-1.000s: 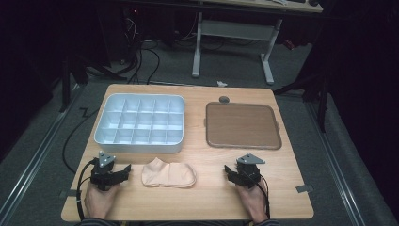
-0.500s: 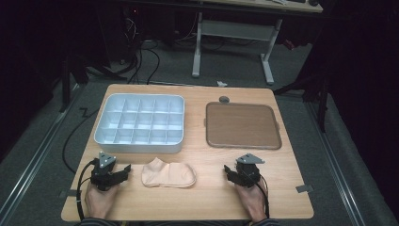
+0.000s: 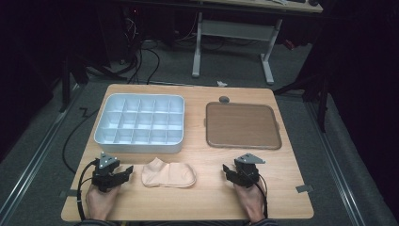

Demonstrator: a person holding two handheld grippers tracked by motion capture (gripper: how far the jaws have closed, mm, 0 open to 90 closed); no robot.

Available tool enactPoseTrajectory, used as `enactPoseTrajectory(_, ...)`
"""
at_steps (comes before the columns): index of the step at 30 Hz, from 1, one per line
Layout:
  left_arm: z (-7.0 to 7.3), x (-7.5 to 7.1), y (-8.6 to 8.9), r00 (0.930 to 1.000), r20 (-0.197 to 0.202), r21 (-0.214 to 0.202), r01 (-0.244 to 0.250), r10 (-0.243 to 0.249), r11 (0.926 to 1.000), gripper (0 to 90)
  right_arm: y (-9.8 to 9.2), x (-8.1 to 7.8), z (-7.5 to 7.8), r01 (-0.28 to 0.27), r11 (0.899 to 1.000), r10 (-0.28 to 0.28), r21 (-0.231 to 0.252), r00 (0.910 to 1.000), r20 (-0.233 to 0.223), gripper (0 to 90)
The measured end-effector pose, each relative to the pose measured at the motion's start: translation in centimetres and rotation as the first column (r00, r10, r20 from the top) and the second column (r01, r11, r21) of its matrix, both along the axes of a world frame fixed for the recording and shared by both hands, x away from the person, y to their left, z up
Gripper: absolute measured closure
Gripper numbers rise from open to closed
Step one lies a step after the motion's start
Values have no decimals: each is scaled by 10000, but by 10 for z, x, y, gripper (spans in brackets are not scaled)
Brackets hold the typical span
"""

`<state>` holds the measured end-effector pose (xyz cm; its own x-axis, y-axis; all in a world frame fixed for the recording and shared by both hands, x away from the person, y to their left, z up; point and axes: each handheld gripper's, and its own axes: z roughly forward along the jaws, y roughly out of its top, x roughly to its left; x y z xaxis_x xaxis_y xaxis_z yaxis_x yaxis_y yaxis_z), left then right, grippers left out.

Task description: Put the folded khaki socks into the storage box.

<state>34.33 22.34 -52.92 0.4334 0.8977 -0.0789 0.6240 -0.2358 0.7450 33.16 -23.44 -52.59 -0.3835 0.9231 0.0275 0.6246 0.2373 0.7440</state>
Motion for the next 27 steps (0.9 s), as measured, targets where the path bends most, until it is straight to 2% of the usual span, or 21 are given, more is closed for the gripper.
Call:
enactPoseTrajectory(5,4,-4,-4,9995,62,-322,303,-302,9990,398,3,-3,3,-246,9997,245,76,9997,25,484)
enactPoseTrajectory(8,8,-7,-9,9983,85,-390,571,-568,9976,396,6,-4,3,-480,9987,482,177,9988,-108,517)
enactPoseTrajectory(13,10,-8,-14,9967,122,-541,803,-797,9953,394,9,-5,2,-708,9972,713,248,9972,-218,524)
enactPoseTrajectory(22,10,-10,-22,9934,-44,-865,1135,-1143,9898,382,18,-9,6,-1092,9930,1097,459,9939,-86,514)
enactPoseTrajectory(27,9,-12,-27,9916,-169,-879,1264,-1283,9881,372,23,-10,7,-1221,9916,1225,432,9924,-71,520)
